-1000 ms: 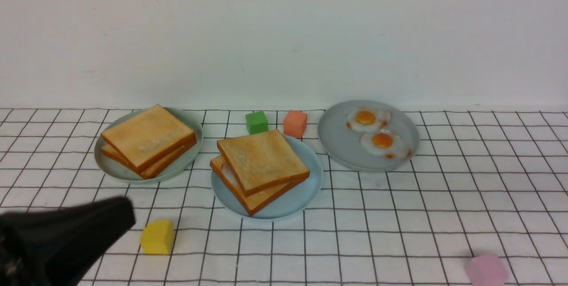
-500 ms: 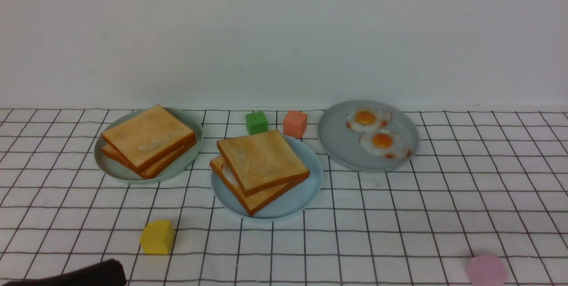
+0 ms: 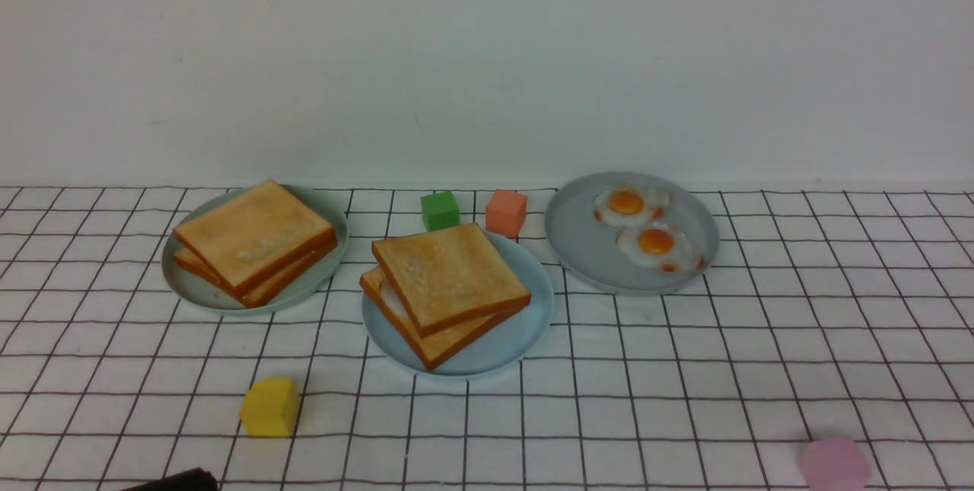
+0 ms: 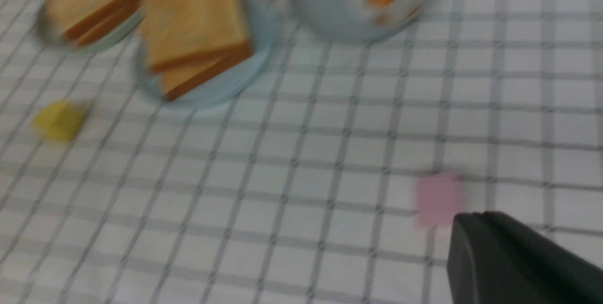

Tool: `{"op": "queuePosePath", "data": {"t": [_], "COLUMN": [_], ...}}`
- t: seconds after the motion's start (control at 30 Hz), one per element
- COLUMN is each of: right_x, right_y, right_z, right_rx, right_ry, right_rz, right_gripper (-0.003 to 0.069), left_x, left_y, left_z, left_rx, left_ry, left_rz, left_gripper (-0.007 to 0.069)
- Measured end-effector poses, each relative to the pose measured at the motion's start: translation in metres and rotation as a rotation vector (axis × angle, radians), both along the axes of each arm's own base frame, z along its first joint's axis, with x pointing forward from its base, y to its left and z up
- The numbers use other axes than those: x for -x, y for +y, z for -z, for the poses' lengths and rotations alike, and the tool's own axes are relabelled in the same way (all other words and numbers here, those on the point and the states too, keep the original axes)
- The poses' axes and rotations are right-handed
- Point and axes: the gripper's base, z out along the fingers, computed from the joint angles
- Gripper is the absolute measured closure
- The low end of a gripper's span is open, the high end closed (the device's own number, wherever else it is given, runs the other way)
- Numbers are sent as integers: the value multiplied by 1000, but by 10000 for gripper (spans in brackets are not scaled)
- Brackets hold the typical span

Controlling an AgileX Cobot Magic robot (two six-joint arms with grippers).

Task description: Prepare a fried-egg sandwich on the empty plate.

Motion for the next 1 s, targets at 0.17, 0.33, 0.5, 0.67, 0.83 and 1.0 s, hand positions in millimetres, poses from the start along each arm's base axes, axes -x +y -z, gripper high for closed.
{"op": "queuePosePath", "data": {"t": [0.17, 0.33, 0.5, 0.67, 0.83, 1.0], "right_x": [-1, -1, -3, -3, -3, -3], "right_y": [-12, -16, -16, -16, -16, -16], "right_z": [63, 135, 153, 153, 153, 153], "right_rx": [110, 88, 17, 3, -2, -2], "right_ry": [-191, -226, -192, -191, -190, -190], "right_rz": [124, 173, 215, 221, 221, 221], "right_gripper": [641, 638, 637, 642, 642, 638], "left_x": [0, 0, 0, 0, 0, 0], "left_y": [0, 0, 0, 0, 0, 0], "left_z": [0, 0, 1, 1, 1, 1], "left_rx": [-1, -1, -3, -7, -7, -8], "left_ry": [1, 2, 4, 8, 9, 10], "left_rz": [0, 0, 1, 2, 2, 2], "left_gripper": [638, 638, 638, 637, 635, 634]}}
